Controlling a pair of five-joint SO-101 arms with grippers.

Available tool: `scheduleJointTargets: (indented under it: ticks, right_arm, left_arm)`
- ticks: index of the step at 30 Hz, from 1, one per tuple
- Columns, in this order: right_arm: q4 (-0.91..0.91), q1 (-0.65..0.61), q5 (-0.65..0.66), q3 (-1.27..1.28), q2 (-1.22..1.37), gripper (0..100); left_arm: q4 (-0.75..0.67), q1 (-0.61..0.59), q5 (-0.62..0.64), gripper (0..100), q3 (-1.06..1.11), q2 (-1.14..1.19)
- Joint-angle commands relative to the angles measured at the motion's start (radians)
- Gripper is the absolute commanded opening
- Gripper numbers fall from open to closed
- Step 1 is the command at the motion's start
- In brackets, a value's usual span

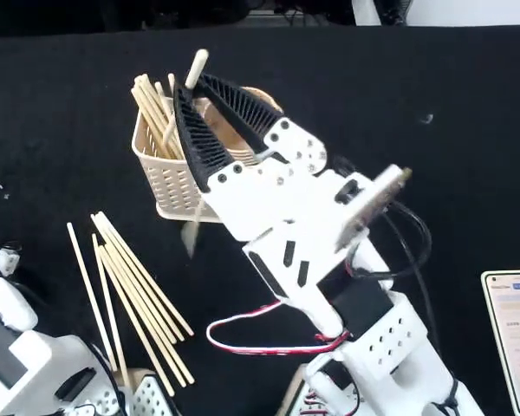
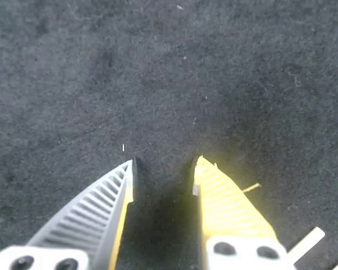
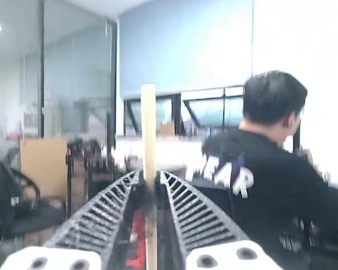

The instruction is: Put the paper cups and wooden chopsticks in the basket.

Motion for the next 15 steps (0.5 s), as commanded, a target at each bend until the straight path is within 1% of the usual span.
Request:
scheduleJointTargets:
  ticks: [1, 9, 10, 12, 15]
  right_arm:
    - [-0.071, 0.008, -0.006, -0.004, 0.079, 1.5]
    - [-0.176, 0.009, -0.002, -0.010, 0.312, 1.5]
    - [-0.196, 0.009, 0.018, -0.010, 0.338, 1.5]
    - [-0.230, 0.009, 0.100, -0.010, 0.383, 1.2]
    - [-0.245, 0.009, 0.198, -0.010, 0.426, 1.2]
  left_arm:
    - [0.003, 0.008, -0.002, 18, -0.018, -0.029]
    - [0.003, 0.008, -0.002, 18, -0.018, -0.029]
    - [0.003, 0.008, -0.002, 18, -0.018, -0.029]
    - [0.003, 0.008, -0.002, 18, -0.018, -0.029]
    - [0.003, 0.008, -0.002, 18, -0.018, -0.029]
